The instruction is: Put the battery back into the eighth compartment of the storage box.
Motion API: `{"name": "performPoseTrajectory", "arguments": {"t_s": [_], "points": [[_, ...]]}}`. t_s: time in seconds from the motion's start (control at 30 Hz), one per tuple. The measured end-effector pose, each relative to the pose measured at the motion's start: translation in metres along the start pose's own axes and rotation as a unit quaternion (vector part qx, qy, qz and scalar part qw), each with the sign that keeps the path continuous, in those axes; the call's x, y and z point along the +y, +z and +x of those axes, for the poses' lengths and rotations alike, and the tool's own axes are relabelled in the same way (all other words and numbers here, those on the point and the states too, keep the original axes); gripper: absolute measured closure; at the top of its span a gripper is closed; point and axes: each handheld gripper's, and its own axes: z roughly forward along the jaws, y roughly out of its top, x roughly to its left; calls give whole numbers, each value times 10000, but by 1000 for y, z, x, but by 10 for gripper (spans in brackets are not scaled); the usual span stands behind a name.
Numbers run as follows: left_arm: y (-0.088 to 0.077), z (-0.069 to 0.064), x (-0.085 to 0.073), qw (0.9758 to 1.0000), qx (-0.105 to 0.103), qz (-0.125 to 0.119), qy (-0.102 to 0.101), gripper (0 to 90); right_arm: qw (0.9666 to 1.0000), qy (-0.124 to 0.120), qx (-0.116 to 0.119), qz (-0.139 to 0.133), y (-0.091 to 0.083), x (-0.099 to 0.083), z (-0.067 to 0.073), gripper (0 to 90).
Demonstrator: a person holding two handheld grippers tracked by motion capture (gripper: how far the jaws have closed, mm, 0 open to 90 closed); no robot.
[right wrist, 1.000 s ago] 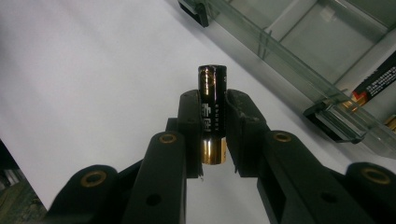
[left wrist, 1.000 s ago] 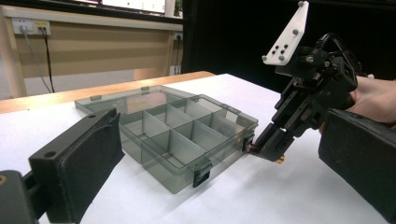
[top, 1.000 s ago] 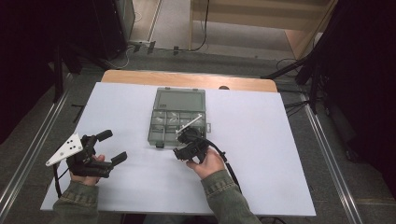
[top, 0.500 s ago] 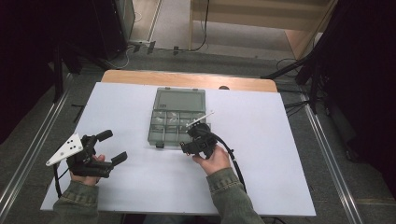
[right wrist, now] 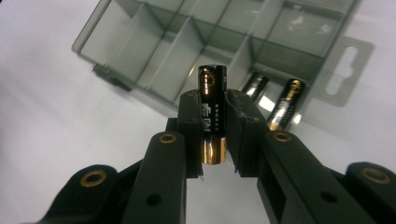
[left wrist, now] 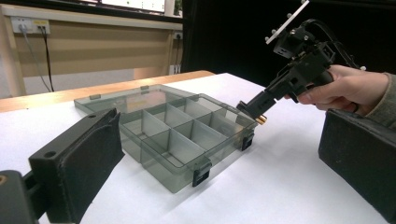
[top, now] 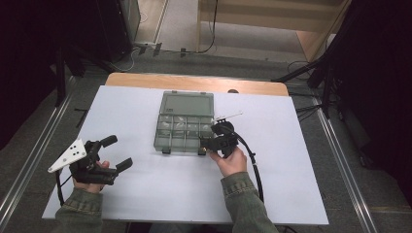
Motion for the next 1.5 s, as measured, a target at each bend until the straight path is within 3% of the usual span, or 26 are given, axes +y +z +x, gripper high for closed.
{"name": "performPoseTrajectory", "arguments": {"t_s": [0.3,0.57,0.6,0.67,0.73,0.77,0.8,0.87,1.1,1.33,1.5], "points": [[0,0,0,10000,-12,-1,-2,0,9985,500,-62,-233,-1,2,-8,776],[0,0,0,10000,-25,-7,-8,0,9972,734,-62,-144,7,6,-16,774],[0,0,0,10000,-21,-7,-11,0,9969,763,-50,-178,7,6,-16,750],[0,0,0,10000,-15,1,-3,0,9966,789,55,-249,6,7,-18,543],[0,0,0,10000,-31,1,-5,0,9969,688,142,-353,2,7,-18,318],[0,0,0,10000,-37,3,-10,0,9981,466,141,-372,0,7,-18,140],[0,0,0,10000,-37,3,-10,0,9981,466,141,-372,0,7,-18,140],[0,0,0,10000,-36,-2,-10,0,9989,219,18,-410,-2,6,-18,4],[0,0,0,10000,-31,0,-10,0,9986,-222,110,-472,-6,3,-23,0],[1,-1,-1,10000,-42,35,-6,0,9937,-742,330,-777,-27,-9,-36,0],[2,-1,-1,10000,-36,40,-7,0,9906,-878,391,-970,-39,-23,-48,0]]}}
